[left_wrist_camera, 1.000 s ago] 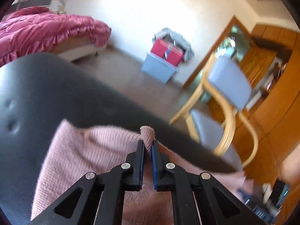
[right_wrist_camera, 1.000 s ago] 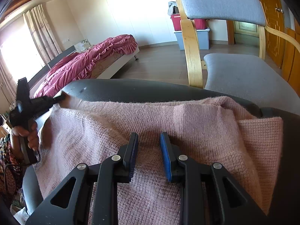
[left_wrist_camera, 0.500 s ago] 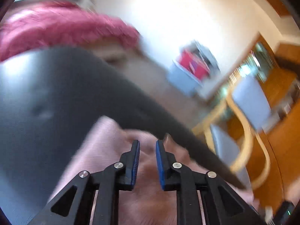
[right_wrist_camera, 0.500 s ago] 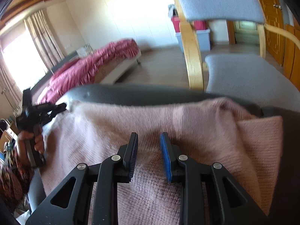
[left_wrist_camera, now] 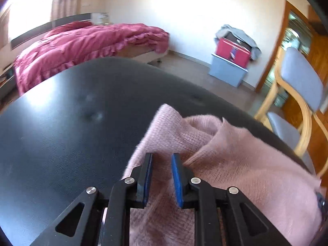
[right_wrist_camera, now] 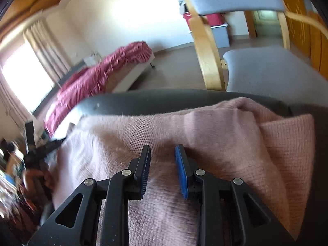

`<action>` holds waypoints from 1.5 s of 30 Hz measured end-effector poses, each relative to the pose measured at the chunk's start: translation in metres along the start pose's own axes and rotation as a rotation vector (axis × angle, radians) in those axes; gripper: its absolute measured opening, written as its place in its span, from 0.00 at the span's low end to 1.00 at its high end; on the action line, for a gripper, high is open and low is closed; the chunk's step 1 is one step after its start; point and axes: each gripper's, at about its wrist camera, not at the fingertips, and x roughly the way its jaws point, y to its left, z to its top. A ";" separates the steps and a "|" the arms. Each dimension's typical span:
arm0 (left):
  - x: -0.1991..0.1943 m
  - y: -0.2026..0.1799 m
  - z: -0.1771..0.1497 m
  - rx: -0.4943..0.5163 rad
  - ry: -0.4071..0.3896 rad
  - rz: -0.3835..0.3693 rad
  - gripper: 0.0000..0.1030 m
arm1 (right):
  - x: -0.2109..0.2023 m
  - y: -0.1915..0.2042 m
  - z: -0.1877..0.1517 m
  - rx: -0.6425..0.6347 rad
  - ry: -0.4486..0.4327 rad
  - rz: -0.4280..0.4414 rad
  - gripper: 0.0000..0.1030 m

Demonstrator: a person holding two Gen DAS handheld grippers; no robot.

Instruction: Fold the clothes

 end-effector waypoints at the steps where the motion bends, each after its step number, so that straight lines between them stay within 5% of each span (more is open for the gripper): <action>1: -0.009 -0.007 0.000 -0.006 -0.029 -0.022 0.18 | -0.004 0.000 0.001 0.006 -0.020 0.011 0.27; 4: -0.032 -0.045 0.000 0.033 -0.077 -0.152 0.20 | -0.009 0.018 0.001 -0.070 -0.049 0.030 0.27; 9: -0.029 -0.121 -0.030 0.186 0.056 -0.432 0.21 | -0.008 0.055 -0.001 -0.235 -0.052 -0.027 0.26; 13: -0.034 -0.156 -0.070 0.337 0.071 -0.552 0.23 | -0.023 0.023 0.008 -0.106 -0.054 -0.106 0.27; 16: -0.036 -0.163 -0.081 0.393 0.062 -0.523 0.24 | -0.034 0.001 0.012 -0.080 -0.044 -0.150 0.27; 20: -0.033 -0.164 -0.079 0.409 0.053 -0.506 0.24 | -0.020 0.003 0.015 -0.135 0.030 -0.091 0.26; 23: -0.032 -0.162 -0.079 0.414 0.051 -0.501 0.24 | 0.003 0.004 0.013 -0.201 0.080 -0.219 0.16; 32: -0.030 -0.147 -0.076 0.372 0.070 -0.544 0.24 | -0.017 -0.042 0.027 -0.014 -0.021 -0.359 0.14; 37: -0.030 -0.144 -0.077 0.359 0.071 -0.555 0.24 | -0.036 0.017 0.024 -0.149 -0.098 -0.210 0.18; 41: -0.031 -0.144 -0.079 0.362 0.068 -0.551 0.24 | -0.004 0.058 0.020 -0.300 -0.021 -0.099 0.18; 45: -0.031 -0.143 -0.080 0.361 0.067 -0.551 0.24 | 0.031 0.032 0.022 -0.195 0.093 -0.075 0.17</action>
